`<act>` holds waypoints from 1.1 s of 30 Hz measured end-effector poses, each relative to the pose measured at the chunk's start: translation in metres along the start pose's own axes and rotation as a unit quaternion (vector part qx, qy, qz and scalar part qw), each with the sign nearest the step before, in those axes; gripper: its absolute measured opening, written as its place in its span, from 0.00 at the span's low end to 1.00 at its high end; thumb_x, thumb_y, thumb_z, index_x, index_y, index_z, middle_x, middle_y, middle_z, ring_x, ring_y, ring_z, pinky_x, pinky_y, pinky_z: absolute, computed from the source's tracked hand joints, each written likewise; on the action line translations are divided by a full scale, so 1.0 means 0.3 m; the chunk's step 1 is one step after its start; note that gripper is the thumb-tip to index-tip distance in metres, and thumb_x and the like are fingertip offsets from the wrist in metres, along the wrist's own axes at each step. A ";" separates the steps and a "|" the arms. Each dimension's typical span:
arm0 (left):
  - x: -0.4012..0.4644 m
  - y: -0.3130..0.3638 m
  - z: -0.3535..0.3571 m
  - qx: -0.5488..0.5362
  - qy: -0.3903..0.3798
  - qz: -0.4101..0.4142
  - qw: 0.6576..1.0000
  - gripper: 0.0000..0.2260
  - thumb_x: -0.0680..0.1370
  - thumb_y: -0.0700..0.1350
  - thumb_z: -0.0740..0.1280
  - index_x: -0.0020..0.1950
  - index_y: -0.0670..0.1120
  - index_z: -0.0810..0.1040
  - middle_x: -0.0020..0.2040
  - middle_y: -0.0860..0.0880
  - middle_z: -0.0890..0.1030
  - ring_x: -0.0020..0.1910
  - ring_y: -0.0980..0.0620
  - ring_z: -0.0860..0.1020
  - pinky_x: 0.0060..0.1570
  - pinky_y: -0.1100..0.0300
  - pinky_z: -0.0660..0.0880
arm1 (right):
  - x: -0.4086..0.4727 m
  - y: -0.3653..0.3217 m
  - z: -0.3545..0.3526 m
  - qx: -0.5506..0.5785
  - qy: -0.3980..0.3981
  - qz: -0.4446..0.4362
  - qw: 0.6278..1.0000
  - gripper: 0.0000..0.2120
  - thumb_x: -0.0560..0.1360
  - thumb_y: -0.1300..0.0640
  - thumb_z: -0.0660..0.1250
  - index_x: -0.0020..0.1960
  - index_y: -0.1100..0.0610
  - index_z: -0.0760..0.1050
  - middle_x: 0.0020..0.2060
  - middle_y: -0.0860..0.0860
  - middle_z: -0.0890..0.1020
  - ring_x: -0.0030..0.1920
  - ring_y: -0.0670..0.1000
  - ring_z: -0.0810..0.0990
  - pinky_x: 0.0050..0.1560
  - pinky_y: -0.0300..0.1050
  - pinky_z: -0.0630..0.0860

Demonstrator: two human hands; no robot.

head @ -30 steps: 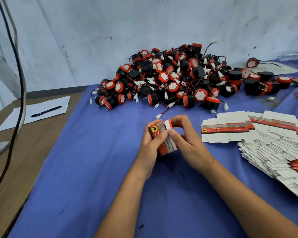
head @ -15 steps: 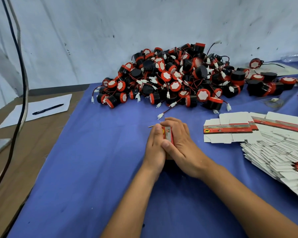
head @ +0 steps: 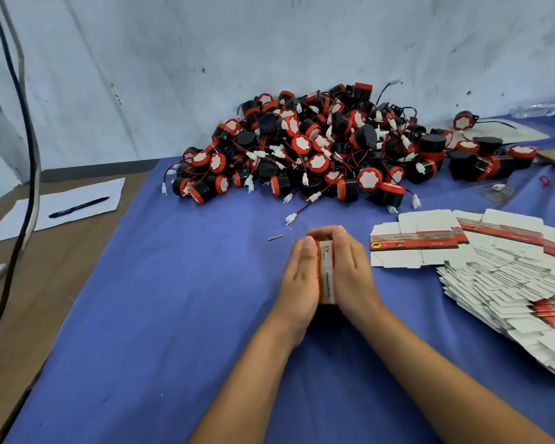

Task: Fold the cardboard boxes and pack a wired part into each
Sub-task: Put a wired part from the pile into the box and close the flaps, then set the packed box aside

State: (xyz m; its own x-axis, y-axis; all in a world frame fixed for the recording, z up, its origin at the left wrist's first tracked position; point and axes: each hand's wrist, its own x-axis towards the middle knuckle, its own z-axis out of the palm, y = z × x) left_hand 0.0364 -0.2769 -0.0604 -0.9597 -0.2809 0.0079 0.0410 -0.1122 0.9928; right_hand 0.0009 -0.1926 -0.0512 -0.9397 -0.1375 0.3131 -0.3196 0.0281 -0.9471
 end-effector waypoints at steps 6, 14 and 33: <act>-0.018 0.028 0.024 0.013 0.046 0.120 0.992 0.20 0.82 0.62 0.56 0.55 0.47 0.77 0.43 0.56 0.83 0.45 0.59 0.81 0.46 0.60 0.79 | 0.001 -0.045 0.002 -0.085 0.003 -0.043 0.995 0.21 0.82 0.45 0.50 0.52 0.54 0.78 0.47 0.47 0.83 0.51 0.48 0.81 0.55 0.54 0.77; -0.105 0.222 0.389 -0.110 -0.037 0.139 0.983 0.29 0.81 0.68 0.54 0.69 0.47 0.71 0.63 0.47 0.81 0.63 0.54 0.81 0.57 0.55 0.80 | -0.026 -0.303 -0.375 -0.186 -0.001 -0.043 0.982 0.16 0.83 0.37 0.56 0.52 0.47 0.75 0.45 0.46 0.83 0.48 0.50 0.80 0.47 0.48 0.73; -0.524 0.269 1.354 0.352 -0.469 0.261 0.767 0.38 0.77 0.75 0.43 0.57 0.55 0.86 0.75 0.51 0.68 0.76 0.51 0.54 0.73 0.40 0.53 | -0.570 -0.725 -1.402 -0.566 0.188 0.367 0.714 0.06 0.81 0.58 0.67 0.56 0.56 0.80 0.41 0.54 0.79 0.40 0.55 0.80 0.47 0.54 0.82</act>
State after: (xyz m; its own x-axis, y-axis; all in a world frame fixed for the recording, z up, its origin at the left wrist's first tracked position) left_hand 0.0775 0.1453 0.0668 -0.6556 0.7334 0.1798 0.6435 0.4180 0.6413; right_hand 0.1800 0.2412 0.1309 -0.8033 0.5943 -0.0397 0.5816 0.7682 -0.2677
